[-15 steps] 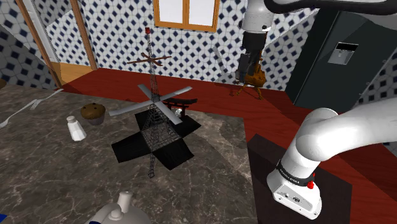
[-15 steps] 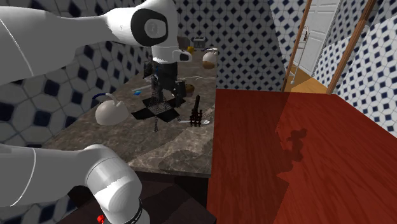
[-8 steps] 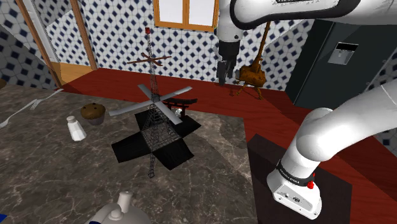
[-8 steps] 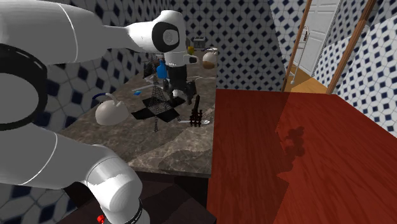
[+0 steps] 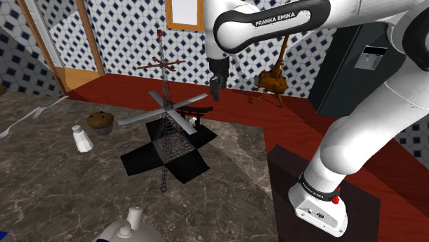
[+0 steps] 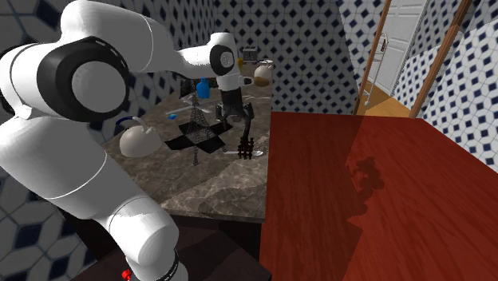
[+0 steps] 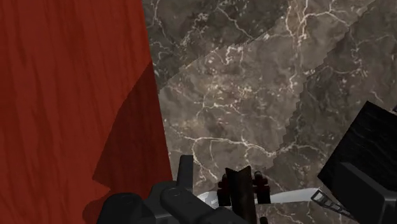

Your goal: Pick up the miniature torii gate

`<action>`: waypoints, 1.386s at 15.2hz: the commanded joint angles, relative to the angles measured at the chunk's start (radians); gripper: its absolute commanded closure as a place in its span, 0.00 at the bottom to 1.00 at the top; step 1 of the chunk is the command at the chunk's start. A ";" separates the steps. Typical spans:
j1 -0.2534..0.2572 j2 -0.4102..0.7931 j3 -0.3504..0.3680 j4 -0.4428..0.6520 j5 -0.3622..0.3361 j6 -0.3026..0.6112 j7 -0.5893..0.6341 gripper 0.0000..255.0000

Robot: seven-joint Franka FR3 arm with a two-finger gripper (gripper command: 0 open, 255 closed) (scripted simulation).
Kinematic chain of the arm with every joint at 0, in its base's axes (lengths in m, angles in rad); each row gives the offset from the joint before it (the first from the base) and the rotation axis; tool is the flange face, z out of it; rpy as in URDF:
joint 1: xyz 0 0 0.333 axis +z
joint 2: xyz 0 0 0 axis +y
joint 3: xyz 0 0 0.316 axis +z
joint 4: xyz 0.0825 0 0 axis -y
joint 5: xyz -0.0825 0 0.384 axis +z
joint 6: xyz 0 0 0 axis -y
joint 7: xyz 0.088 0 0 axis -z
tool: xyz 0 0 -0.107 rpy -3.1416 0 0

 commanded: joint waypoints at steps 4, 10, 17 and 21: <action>0.009 0.196 0.040 0.114 -0.100 0.070 0.013 0.00; 0.046 0.430 0.070 0.289 -0.238 0.100 0.037 0.00; 0.051 0.473 0.066 0.256 -0.266 0.168 0.064 0.00; 0.051 0.482 0.065 0.248 -0.271 0.184 0.071 1.00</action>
